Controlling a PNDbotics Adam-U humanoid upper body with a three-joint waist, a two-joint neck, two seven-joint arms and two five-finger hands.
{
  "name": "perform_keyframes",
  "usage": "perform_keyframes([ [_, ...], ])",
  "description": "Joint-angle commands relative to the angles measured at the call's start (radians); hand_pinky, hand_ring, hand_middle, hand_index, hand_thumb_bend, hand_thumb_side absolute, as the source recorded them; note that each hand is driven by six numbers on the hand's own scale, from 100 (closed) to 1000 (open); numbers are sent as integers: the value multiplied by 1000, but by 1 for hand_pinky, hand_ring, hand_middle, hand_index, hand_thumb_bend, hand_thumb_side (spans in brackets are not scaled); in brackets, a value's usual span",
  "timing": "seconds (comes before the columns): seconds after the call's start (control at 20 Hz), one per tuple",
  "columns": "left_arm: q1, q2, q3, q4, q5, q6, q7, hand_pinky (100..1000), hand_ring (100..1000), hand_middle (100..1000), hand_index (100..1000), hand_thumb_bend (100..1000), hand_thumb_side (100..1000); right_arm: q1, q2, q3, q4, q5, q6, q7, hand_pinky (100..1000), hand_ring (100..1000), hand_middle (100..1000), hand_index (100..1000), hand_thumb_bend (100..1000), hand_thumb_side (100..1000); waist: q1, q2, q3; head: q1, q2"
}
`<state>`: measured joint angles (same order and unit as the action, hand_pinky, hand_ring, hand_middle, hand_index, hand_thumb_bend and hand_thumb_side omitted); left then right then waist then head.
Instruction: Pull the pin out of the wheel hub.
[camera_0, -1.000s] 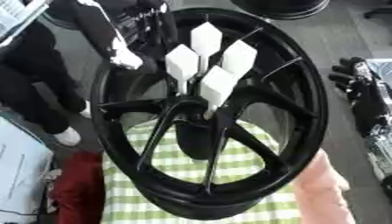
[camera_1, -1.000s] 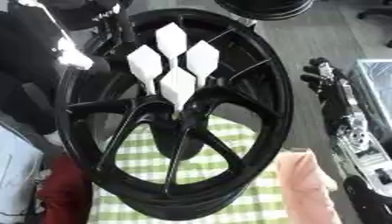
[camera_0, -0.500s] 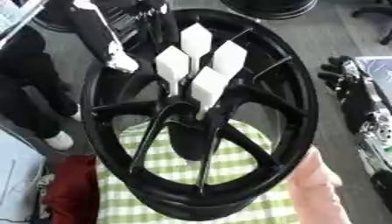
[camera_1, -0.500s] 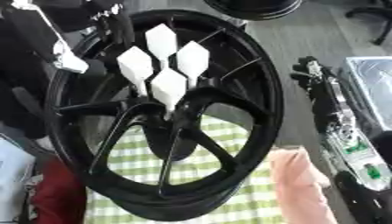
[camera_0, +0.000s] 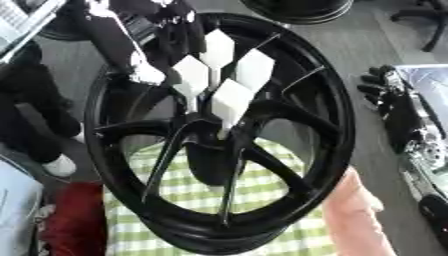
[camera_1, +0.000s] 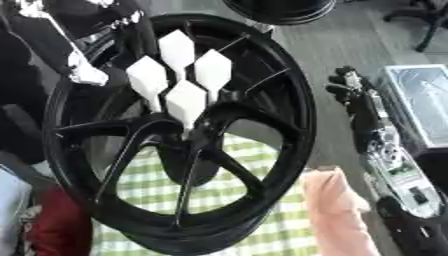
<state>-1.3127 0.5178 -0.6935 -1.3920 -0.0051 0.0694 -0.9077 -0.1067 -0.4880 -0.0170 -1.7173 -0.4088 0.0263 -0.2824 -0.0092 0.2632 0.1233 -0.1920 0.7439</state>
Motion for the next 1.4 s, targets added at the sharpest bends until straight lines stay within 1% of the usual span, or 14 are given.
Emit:
perform_keyframes([
  [0.05,-24,6,6,3,10,11,1,699,746,748,780,233,149,-10,-15,-4,-9,-4,-3,-1,961,810,753,820,100,768,-1,-14,-4,-3,-8],
  [0.4,-16,1,0,19,14,19,1,698,745,749,776,225,154,-13,-13,-6,-9,-5,-5,-3,960,808,752,820,100,768,-1,-9,-7,-4,-6],
  [0.95,-5,-6,-25,38,4,22,1,705,753,755,769,250,160,-14,-5,-8,-4,-5,-6,-7,960,806,750,819,100,773,-1,-1,-11,-2,-3],
  [1.1,-5,-4,-26,38,-12,17,1,721,774,767,770,280,150,-14,-3,-8,-3,-5,-6,-8,959,805,749,819,100,774,-1,2,-13,-3,-4],
  [1.2,-8,-2,-19,31,-24,7,1,742,797,792,775,320,138,-14,-2,-7,-2,-4,-6,-7,959,805,748,819,100,776,-1,3,-13,-5,-4],
  [1.25,-12,0,-15,24,-30,0,1,749,804,800,778,331,159,-13,-2,-7,-2,-4,-6,-7,959,804,748,819,100,770,-2,4,-13,-5,-4],
  [1.3,-16,1,-10,15,-36,-6,1,754,809,803,780,351,131,-13,-2,-7,-1,-3,-6,-7,959,804,748,819,100,777,-2,5,-13,-5,-4],
  [1.4,-23,3,-5,-2,-49,-18,1,763,816,808,781,367,125,-14,-1,-6,0,-3,-5,-5,959,804,748,819,100,778,-2,7,-13,-6,-6],
])
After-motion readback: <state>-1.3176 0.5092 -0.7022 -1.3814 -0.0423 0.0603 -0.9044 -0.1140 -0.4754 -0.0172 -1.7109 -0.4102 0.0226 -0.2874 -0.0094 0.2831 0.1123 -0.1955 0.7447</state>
